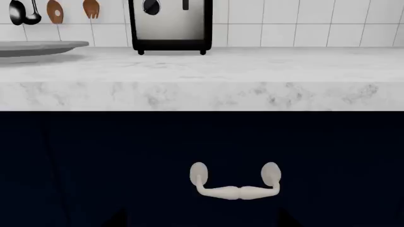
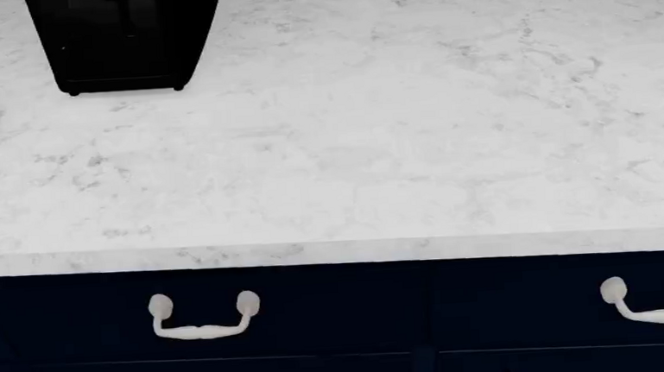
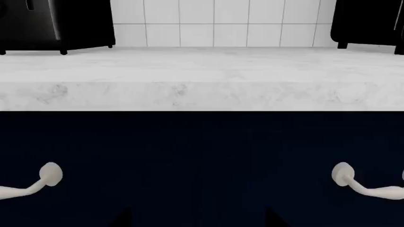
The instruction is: Place the toasted item on a plate.
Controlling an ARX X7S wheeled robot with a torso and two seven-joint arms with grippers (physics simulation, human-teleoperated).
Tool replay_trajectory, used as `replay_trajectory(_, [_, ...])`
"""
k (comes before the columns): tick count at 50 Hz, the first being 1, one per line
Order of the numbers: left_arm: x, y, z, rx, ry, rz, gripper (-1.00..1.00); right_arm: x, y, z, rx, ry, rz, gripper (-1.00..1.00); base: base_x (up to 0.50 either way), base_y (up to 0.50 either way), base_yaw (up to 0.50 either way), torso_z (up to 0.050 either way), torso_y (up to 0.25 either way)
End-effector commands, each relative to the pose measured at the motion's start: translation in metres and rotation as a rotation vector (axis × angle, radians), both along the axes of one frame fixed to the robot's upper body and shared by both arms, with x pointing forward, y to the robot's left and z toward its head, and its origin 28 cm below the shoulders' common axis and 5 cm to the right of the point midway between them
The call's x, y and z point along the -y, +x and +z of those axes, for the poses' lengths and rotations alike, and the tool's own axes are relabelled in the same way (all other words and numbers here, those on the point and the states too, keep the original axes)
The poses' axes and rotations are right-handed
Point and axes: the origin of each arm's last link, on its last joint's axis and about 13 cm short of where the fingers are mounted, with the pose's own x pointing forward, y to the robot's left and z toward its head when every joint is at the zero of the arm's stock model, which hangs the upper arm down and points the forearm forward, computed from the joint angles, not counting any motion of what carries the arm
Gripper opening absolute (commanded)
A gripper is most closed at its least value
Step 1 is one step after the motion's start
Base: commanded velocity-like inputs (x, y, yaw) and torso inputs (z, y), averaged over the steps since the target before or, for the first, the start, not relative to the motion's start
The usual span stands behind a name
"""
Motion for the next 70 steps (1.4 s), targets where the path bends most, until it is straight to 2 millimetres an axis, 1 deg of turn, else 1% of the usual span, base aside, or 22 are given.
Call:
replay_trajectory(1, [-0.001, 0.001, -0.001, 0.0, 0.0, -0.01, 1.0, -0.001, -0.001, 0.001, 0.0, 0.0, 0.0, 1.0, 0.0, 0.0, 0.0, 0.0, 0.0])
replay_trajectory(8, [-0.003, -0.004, 0.001, -0.006, 0.009, 0.013, 1.0, -0.001, -0.002, 0.005, 0.006, -0.009, 0.003, 1.0, 0.0, 0.0, 0.0, 0.0, 0.0])
replay_trajectory(11, [-0.003, -0.004, 0.001, -0.011, 0.017, 0.014, 1.0, -0.001, -0.002, 0.004, 0.007, -0.007, 0.006, 1.0, 0.0, 0.0, 0.0, 0.0, 0.0])
replay_trajectory(16, [-0.004, -0.004, 0.002, -0.009, 0.022, 0.023, 1.0, -0.001, -0.002, 0.007, 0.023, -0.022, 0.006, 1.0, 0.0, 0.03, 0.0, 0.0, 0.0])
replay_trajectory(21, [-0.005, -0.005, -0.001, -0.02, 0.029, 0.026, 1.0, -0.001, -0.003, 0.006, 0.019, -0.019, 0.005, 1.0, 0.0, 0.25, 0.0, 0.0, 0.0])
replay_trajectory(29, [-0.006, -0.006, -0.002, -0.026, 0.044, 0.03, 1.0, -0.002, -0.004, 0.008, 0.02, -0.026, 0.006, 1.0, 0.0, 0.4, 0.0, 0.0, 0.0])
replay_trajectory(30, [-0.009, -0.009, -0.001, -0.037, 0.063, 0.046, 1.0, -0.003, -0.005, 0.011, 0.042, -0.022, 0.028, 1.0, 0.0, 0.5, 0.0, 0.0, 0.0])
replay_trajectory(39, [-0.009, -0.008, 0.001, -0.036, 0.066, 0.044, 1.0, -0.005, -0.004, 0.016, 0.044, -0.028, 0.04, 1.0, 0.0, 0.5, 0.0, 0.0, 0.0])
replay_trajectory(70, [-0.01, -0.01, 0.0, -0.033, 0.09, 0.048, 1.0, -0.004, -0.008, 0.012, 0.041, -0.02, 0.036, 1.0, 0.0, 0.5, 0.0, 0.0, 0.0])
